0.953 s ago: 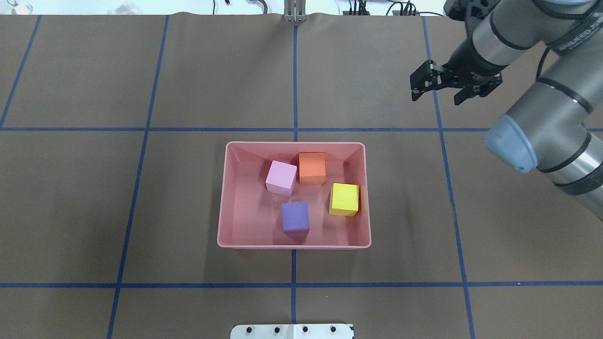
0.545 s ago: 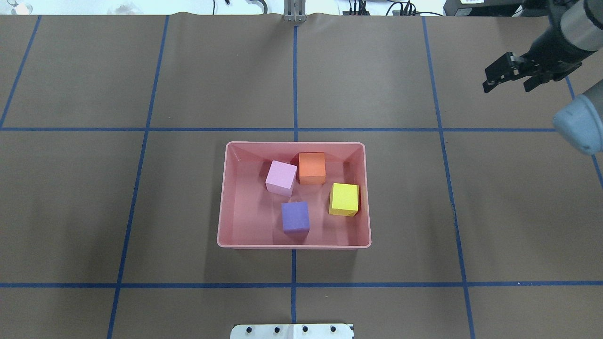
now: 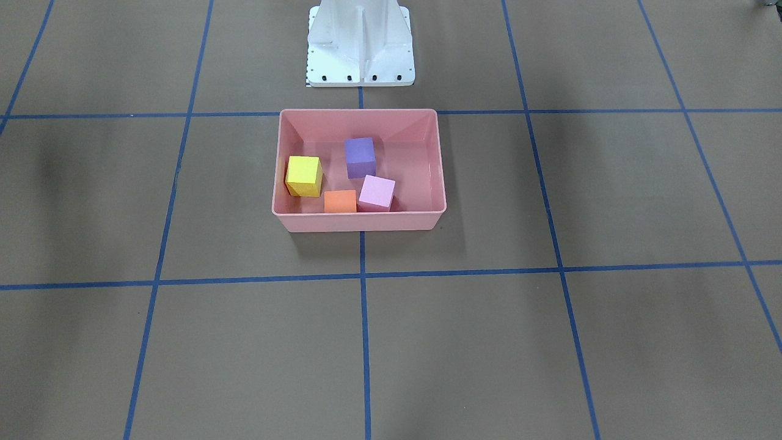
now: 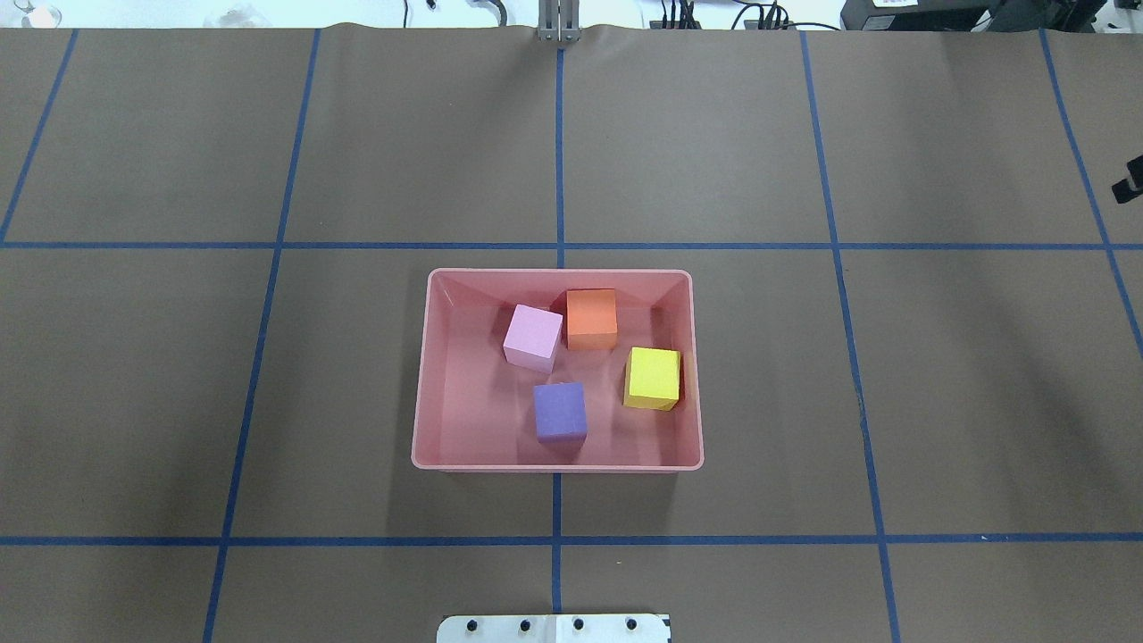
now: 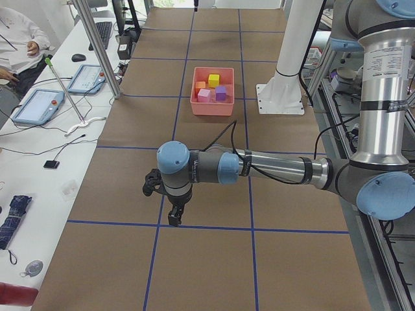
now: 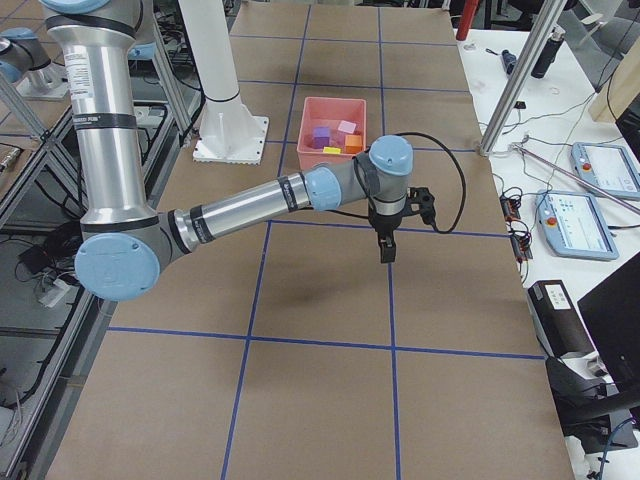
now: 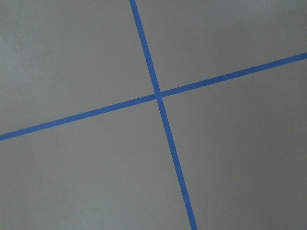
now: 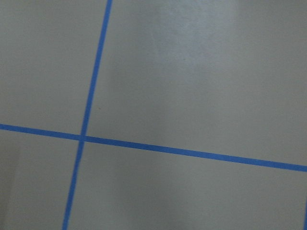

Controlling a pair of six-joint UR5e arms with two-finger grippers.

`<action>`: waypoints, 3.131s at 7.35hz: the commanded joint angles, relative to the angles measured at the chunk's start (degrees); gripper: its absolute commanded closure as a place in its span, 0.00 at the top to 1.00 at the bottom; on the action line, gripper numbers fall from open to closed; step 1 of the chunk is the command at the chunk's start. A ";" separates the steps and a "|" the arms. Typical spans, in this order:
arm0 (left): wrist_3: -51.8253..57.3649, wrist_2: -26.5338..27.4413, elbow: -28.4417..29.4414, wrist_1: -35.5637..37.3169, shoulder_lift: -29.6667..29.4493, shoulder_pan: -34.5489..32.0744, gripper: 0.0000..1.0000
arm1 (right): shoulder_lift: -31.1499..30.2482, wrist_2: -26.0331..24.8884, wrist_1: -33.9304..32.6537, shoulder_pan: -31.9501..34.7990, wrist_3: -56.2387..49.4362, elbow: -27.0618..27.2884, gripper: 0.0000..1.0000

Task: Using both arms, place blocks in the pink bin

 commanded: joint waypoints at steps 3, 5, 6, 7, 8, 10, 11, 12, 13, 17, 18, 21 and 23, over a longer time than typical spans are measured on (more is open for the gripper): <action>0.09 -0.94 -1.56 0.33 1.01 0.04 1.00 | -12.04 -0.39 0.43 11.37 -17.76 -4.01 1.00; 0.00 -1.03 -1.38 -2.73 1.27 -0.39 1.00 | -16.00 -0.39 0.78 13.66 -19.11 -3.92 1.00; 0.09 -1.03 -1.39 -2.92 1.27 -0.40 1.00 | -16.80 -0.39 0.87 14.98 -19.03 -3.83 1.00; 0.09 -1.20 -1.56 -2.92 1.27 -0.48 1.00 | -16.99 -0.22 0.87 15.51 -18.77 -3.48 1.00; 0.09 -1.12 -1.39 -2.92 1.36 -0.40 1.00 | -16.99 -0.30 0.87 15.52 -18.24 -3.57 1.00; 0.09 -0.94 -1.30 -2.92 1.80 -0.40 1.00 | -16.99 -0.04 0.87 15.52 -18.06 -3.48 1.00; 0.00 -1.03 -1.47 -2.92 1.80 -0.40 1.00 | -16.99 -0.04 0.87 15.52 -18.06 -3.48 1.00; 0.09 -1.03 -1.47 -2.92 1.89 -0.40 1.00 | -16.99 -0.04 0.87 15.52 -18.06 -3.57 1.00; 0.00 -1.03 -1.47 -2.92 1.89 -0.40 1.00 | -16.99 -0.04 0.87 15.52 -18.06 -3.66 1.00; 0.00 -1.03 -1.39 -2.92 1.89 -0.40 1.00 | -16.99 -0.04 0.87 15.52 -18.06 -3.66 1.00; 0.00 -1.03 -1.39 -2.92 1.89 -0.40 1.00 | -16.99 0.05 0.87 15.52 -18.06 -3.66 1.00; 0.00 -1.03 -1.39 -2.92 1.89 -0.40 1.00 | -16.99 0.05 0.87 15.52 -18.06 -3.48 1.00; 0.00 -1.03 -1.39 -2.92 1.89 -0.48 1.00 | -16.99 0.05 0.87 15.52 -18.06 -3.39 1.00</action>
